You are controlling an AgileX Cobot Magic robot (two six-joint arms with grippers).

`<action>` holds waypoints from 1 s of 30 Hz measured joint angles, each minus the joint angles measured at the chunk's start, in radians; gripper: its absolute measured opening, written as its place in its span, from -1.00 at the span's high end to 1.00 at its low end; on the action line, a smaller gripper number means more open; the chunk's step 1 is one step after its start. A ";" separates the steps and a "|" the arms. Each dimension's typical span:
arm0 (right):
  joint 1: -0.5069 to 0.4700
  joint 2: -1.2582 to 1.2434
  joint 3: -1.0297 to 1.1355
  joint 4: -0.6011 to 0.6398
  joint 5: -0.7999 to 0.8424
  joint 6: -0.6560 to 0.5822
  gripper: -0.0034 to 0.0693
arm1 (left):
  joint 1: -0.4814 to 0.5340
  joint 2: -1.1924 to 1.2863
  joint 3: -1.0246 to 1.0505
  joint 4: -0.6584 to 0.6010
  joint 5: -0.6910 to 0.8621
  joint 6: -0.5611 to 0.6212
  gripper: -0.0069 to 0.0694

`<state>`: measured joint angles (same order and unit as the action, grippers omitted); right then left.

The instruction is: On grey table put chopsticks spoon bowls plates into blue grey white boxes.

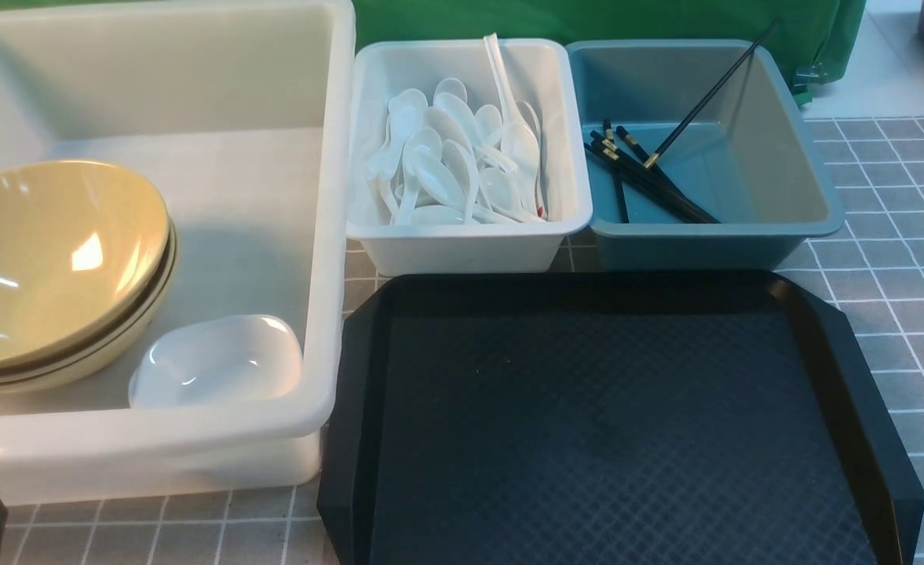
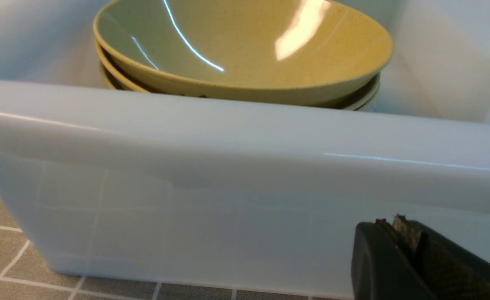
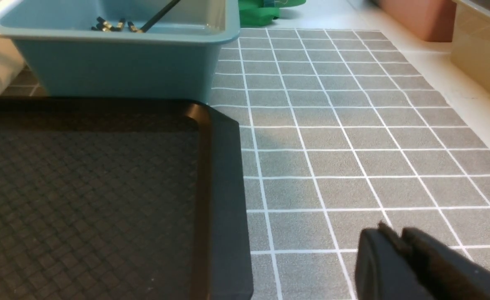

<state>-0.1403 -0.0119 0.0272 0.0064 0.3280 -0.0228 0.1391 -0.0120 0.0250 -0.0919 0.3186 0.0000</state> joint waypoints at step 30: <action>0.000 0.000 0.000 0.000 0.000 0.000 0.57 | 0.000 -0.001 0.000 0.000 0.000 0.000 0.84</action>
<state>-0.1403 -0.0119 0.0272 0.0064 0.3280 -0.0228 0.1391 -0.0132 0.0250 -0.0919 0.3186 0.0000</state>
